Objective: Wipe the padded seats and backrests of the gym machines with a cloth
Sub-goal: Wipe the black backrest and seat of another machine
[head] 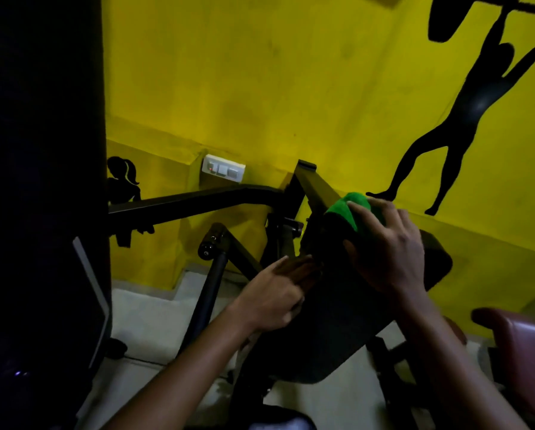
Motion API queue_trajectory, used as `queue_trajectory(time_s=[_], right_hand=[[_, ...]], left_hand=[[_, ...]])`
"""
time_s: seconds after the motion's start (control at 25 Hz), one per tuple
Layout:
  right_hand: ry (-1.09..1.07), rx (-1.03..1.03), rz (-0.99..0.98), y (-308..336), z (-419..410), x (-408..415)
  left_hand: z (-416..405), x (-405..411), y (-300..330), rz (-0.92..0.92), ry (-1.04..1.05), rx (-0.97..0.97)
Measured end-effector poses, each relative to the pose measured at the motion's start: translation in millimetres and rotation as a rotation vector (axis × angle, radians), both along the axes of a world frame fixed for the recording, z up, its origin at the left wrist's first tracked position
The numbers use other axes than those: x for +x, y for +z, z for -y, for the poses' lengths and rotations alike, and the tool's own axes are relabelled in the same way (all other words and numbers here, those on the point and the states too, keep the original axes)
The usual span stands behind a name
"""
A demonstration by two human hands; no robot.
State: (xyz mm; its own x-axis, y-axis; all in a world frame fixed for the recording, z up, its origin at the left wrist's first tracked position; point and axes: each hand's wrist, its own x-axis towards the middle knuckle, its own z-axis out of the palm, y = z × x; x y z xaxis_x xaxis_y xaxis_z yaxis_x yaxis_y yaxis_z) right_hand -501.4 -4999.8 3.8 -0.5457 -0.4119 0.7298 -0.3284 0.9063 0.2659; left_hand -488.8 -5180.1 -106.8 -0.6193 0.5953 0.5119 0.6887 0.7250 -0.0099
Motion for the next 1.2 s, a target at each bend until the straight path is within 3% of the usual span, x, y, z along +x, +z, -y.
queue_trajectory(time_s=[0.2,0.28,0.36,0.56,0.8,1.0,1.08,1.2], right_hand=[[-0.036,0.412,-0.013,0,57,-12],[-0.190,0.726,0.048,-26,82,-12],[-0.297,0.886,0.163,-45,94,-8],[-0.393,0.762,0.200,-37,98,-15],[-0.433,0.980,0.332,-80,115,-21],[-0.657,0.921,0.228,-66,126,-19],[-0.643,0.977,0.268,-72,128,-20],[-0.472,1.020,0.495,-105,130,-31]], left_hand=[[64,-19,-44,0.165,0.034,0.155],[83,-26,-66,0.298,0.154,0.161],[95,-28,-92,0.433,0.275,0.180],[104,-26,-135,0.698,0.303,0.470],[102,-29,-152,0.753,0.291,0.726],[102,-29,-156,0.789,0.296,0.822],[102,-29,-157,0.781,0.293,0.832],[102,-28,-158,0.767,0.285,0.853]])
